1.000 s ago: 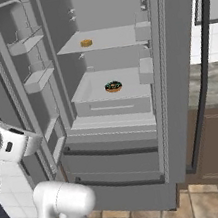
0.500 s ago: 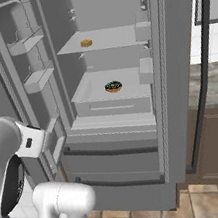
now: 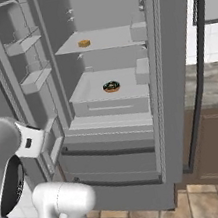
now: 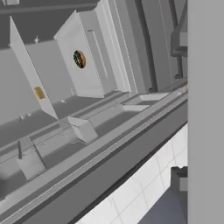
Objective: Take the cake and donut from the fridge and place them on the empty tray on the dining counter.
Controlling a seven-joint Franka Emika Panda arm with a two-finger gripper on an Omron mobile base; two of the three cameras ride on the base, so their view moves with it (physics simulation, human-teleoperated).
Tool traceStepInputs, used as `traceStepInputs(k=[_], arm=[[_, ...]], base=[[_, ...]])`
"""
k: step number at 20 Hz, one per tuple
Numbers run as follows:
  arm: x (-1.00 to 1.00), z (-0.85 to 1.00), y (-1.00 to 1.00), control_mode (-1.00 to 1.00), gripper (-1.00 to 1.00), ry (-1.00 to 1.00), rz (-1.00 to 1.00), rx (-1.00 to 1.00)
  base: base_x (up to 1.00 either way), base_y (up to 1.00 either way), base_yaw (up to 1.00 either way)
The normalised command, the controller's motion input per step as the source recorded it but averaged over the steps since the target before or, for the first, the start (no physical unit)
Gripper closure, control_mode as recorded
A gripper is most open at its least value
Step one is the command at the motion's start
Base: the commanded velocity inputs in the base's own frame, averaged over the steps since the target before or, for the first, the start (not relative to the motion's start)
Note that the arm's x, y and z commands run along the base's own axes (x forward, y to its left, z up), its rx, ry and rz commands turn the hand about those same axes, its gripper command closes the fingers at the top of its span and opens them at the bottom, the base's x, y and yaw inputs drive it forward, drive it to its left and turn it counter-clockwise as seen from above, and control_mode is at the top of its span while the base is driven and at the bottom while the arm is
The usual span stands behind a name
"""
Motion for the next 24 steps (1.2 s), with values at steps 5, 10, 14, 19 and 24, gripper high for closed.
traceStepInputs(k=[5,10,14,19,24], arm=[[0.00,0.00,0.00,1.00,-1.00,0.00,0.00,0.00],[0.00,0.00,0.00,1.00,-1.00,0.00,0.00,0.00],[0.00,0.00,0.00,1.00,-1.00,0.00,0.00,0.00],[0.00,0.00,0.00,1.00,-1.00,0.00,0.00,0.00],[0.00,0.00,0.00,1.00,-1.00,0.00,0.00,0.00]], base=[[0.00,-0.49,0.00],[0.26,-0.09,0.01],[0.82,0.03,0.01],[1.00,0.00,0.00],[1.00,0.00,0.00]])
